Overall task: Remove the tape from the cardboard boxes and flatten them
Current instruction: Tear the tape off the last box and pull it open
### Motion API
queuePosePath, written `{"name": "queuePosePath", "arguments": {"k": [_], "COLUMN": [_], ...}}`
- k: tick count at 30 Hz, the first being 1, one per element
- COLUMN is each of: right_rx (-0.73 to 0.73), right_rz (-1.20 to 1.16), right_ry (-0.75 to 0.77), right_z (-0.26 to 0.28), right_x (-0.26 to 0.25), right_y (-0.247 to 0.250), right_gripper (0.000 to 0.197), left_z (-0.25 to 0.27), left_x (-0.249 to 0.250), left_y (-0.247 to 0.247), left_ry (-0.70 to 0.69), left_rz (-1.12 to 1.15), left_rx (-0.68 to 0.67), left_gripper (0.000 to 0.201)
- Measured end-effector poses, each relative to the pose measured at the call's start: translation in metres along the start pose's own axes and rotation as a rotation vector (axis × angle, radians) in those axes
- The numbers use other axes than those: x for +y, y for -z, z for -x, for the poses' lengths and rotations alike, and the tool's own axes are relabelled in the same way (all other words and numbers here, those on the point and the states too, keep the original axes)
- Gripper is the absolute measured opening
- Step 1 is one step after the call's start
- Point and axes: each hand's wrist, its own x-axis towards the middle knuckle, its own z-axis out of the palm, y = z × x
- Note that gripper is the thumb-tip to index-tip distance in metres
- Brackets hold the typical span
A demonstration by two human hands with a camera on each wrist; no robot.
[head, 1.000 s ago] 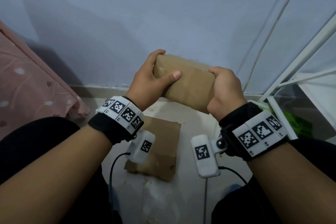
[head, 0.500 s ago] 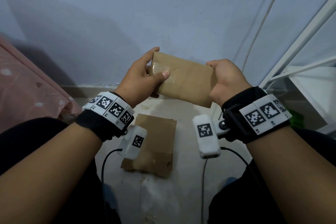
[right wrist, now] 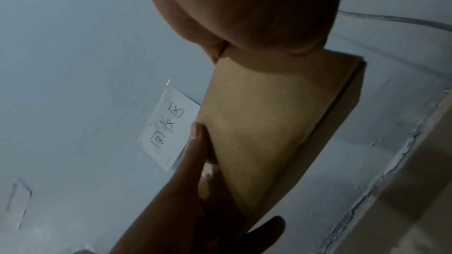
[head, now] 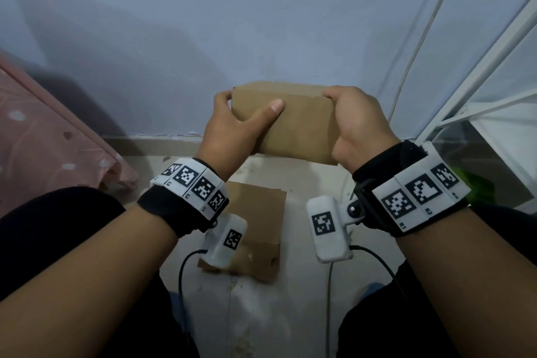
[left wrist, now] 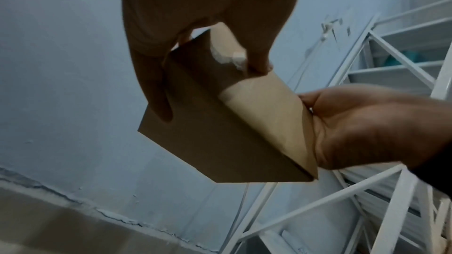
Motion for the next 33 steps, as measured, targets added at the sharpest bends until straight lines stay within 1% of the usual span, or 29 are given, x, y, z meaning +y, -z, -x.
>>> {"name": "queuePosePath", "arguments": {"k": [3,5,7,10,13,23,26,29,31,33], "right_rx": [0.006,0.003,0.006,0.015,0.022,0.029,0.062,0.098,0.091,0.081], "right_rz": [0.01,0.002,0.008,0.023,0.044,0.109,0.12,0.126,0.128,0.131], "right_ry": [-0.013,-0.018,-0.019,-0.023,-0.031,-0.088,-0.038,0.0,0.018,0.041], "right_z": [-0.001,-0.004,-0.008,-0.013,-0.016,-0.022,-0.021,-0.019,-0.015,-0.011], "right_x": [0.0,-0.002,-0.004,-0.009,-0.012,-0.02,-0.02,-0.016,-0.012,-0.008], "right_y": [-0.001,0.002,0.007,0.011,0.015,0.022,0.021,0.02,0.017,0.011], "right_gripper": [0.003,0.005,0.002,0.006,0.009,0.005,0.006,0.006,0.009,0.005], "left_z": [-0.003,-0.006,-0.009,-0.009,-0.007,-0.006,-0.005,-0.001,0.002,0.003], "left_x": [-0.001,0.002,0.004,0.004,0.002,0.004,-0.001,-0.004,-0.005,-0.007], "left_y": [0.0,0.002,0.005,0.008,0.008,0.016,0.013,0.006,0.0,-0.005], "left_ry": [0.026,0.01,-0.01,-0.026,-0.014,-0.036,-0.053,-0.011,0.005,-0.006], "left_rz": [-0.043,-0.041,-0.026,-0.051,-0.071,-0.1,-0.141,-0.135,-0.144,-0.146], "left_rx": [-0.058,-0.094,-0.135,-0.206,-0.246,-0.36,-0.366,-0.324,-0.266,-0.186], "left_gripper": [0.049,0.037,0.028,0.029,0.029,0.024,0.021,0.02,0.035,0.05]}}
